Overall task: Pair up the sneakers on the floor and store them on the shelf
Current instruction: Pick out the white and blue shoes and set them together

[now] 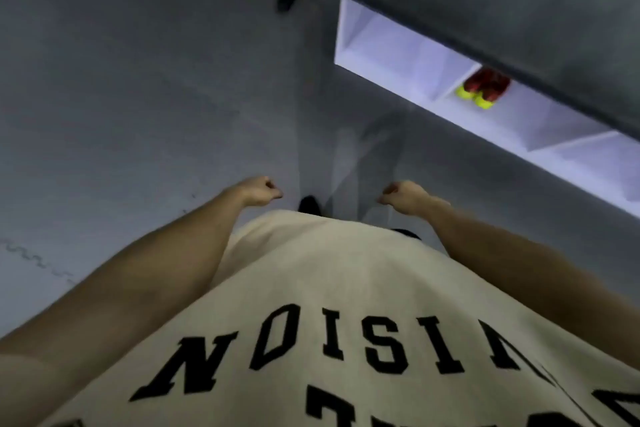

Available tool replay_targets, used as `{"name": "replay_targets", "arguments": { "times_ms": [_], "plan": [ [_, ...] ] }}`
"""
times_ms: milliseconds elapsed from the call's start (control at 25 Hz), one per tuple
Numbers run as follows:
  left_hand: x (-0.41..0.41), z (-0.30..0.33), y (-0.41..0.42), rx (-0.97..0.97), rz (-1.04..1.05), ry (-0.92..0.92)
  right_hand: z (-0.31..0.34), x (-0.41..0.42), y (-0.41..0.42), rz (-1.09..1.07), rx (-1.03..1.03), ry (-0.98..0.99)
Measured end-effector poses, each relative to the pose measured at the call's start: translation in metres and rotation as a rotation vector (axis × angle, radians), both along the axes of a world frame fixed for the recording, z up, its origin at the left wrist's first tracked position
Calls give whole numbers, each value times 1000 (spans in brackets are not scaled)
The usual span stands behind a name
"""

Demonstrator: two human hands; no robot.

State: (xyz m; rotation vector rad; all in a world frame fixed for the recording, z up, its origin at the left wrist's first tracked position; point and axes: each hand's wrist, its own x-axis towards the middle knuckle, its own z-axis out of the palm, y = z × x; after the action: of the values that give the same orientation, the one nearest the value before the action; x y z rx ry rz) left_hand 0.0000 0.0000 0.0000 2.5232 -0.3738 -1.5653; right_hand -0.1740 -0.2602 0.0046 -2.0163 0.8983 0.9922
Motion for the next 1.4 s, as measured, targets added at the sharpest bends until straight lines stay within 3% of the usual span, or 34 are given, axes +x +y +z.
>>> {"name": "replay_targets", "arguments": {
  "times_ms": [360, 640, 840, 1080, 1400],
  "plan": [
    [154, 14, 29, 8, 254, 43, -3, 237, -8, 188, 32, -60],
    [293, 22, -6, -11, 436, 58, -6, 416, -61, 329, 60, -30],
    [411, 37, -35, -12, 621, -32, 7, 564, -95, 364, 45, -73],
    [550, 29, -29, -8, 664, 48, -5, 718, -95, 389, 65, -81],
    [818, 41, -16, -36, 520, 12, -5, 949, -74, 274, 32, -67]
  ]
}}
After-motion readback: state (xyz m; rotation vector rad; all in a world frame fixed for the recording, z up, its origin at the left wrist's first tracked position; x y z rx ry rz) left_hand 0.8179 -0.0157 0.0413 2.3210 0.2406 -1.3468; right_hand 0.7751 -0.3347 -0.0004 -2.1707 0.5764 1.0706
